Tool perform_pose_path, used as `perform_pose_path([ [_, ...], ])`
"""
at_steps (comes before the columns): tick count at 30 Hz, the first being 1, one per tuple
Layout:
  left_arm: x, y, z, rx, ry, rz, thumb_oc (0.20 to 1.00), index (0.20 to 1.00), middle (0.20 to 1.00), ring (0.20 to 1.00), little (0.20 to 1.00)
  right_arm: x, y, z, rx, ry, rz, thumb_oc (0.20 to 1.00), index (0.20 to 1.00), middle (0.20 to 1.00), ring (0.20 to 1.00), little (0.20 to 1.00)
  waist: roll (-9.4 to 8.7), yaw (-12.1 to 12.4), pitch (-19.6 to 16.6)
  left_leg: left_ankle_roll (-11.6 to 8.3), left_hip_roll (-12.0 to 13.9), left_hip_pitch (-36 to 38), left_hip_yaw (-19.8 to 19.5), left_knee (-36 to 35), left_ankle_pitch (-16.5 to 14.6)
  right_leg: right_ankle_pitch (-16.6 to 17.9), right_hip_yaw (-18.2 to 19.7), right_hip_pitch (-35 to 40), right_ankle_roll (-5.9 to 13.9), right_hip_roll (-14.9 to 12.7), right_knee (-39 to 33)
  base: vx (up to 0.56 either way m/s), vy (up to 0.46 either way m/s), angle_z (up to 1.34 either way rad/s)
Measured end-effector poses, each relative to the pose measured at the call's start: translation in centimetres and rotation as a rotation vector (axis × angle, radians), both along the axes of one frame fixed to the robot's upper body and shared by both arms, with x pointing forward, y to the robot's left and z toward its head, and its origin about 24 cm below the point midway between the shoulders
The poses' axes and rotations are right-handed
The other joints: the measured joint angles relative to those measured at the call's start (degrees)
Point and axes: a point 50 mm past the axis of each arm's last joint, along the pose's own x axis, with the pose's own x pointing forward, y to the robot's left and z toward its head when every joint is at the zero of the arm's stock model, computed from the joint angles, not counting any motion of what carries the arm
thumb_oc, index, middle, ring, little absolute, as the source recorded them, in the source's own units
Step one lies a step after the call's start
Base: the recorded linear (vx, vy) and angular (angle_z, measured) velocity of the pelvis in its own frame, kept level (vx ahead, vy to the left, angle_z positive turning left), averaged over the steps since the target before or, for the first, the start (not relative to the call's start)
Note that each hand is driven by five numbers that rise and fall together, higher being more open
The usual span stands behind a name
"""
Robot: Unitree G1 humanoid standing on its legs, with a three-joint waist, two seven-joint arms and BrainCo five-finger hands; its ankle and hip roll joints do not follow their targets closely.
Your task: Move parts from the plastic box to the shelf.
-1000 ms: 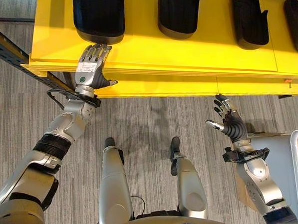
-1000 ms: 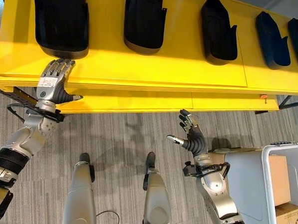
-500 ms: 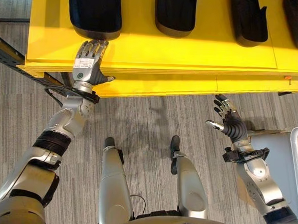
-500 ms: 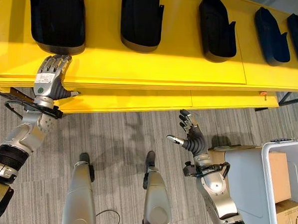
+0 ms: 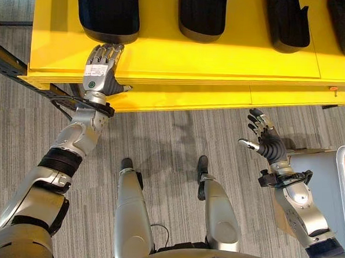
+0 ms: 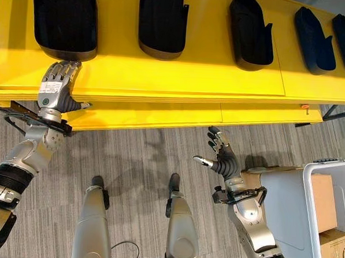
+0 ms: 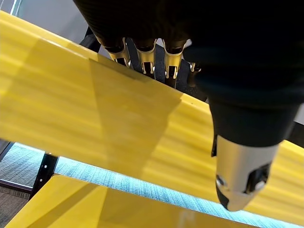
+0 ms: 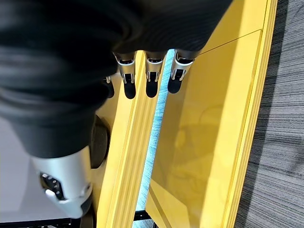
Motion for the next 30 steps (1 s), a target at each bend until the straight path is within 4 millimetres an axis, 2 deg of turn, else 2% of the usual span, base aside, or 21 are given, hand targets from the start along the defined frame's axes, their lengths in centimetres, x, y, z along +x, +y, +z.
perform_pose_path([
  [11, -0.1, -0.1, -0.1, -0.002, 0.004, -0.003, 1.0, 1.0, 1.0, 1.0, 1.0, 0.0, 0.0, 0.0, -0.001, 0.001, 0.004, 1.0, 1.0, 1.0, 1.0, 1.0, 0.03, 0.1, 0.0, 0.0, 0.0, 0.0, 0.0, -0.1, 0.0, 0.0, 0.1, -0.1, -0.01, 0.0, 0.1, 0.0, 0.0, 0.0],
  [15, -0.6, -0.3, -0.6, -0.019, 0.009, -0.028, 1.0, 1.0, 1.0, 1.0, 1.0, 0.0, 0.0, 0.0, -0.001, 0.001, 0.004, 1.0, 1.0, 1.0, 1.0, 1.0, 0.05, 0.1, 0.0, -0.02, 0.0, 0.3, 0.1, -0.2, 0.0, 0.0, 0.1, 0.0, -0.02, 0.0, 0.2, 0.0, 0.0, 0.0],
  [21, -2.3, -1.0, -2.1, -0.069, 0.049, -0.106, 1.0, 1.0, 1.0, 1.0, 1.0, -0.1, 0.0, -0.1, -0.002, 0.005, 0.001, 1.0, 1.0, 1.0, 1.0, 1.0, 0.18, 0.8, 0.1, -0.1, 0.0, 1.4, 0.1, -0.9, 0.1, -0.3, 0.1, 0.6, -0.06, 0.0, 0.7, 0.0, 0.0, 0.0],
  [25, -5.0, -1.8, -4.4, -0.107, 0.146, -0.206, 1.0, 1.0, 1.0, 1.0, 1.0, -0.3, -0.1, -0.3, -0.002, 0.014, -0.003, 1.0, 1.0, 1.0, 1.0, 1.0, 0.6, 1.9, 0.4, -0.37, 0.0, 3.4, -0.1, -2.1, 0.4, -1.1, -0.2, 2.1, -0.16, -0.1, 1.1, 0.0, -0.016, 0.04],
  [30, -6.3, -2.7, -5.2, -0.118, 0.214, -0.278, 1.0, 1.0, 1.0, 1.0, 1.0, -0.3, -0.1, -0.3, -0.002, 0.014, -0.003, 1.0, 1.0, 1.0, 1.0, 1.0, 1.37, 2.3, 0.8, -0.56, -0.1, 5.2, -0.3, -2.8, 0.6, -1.3, -0.6, 4.0, -0.07, -0.1, 0.9, -0.01, -0.021, 0.04],
])
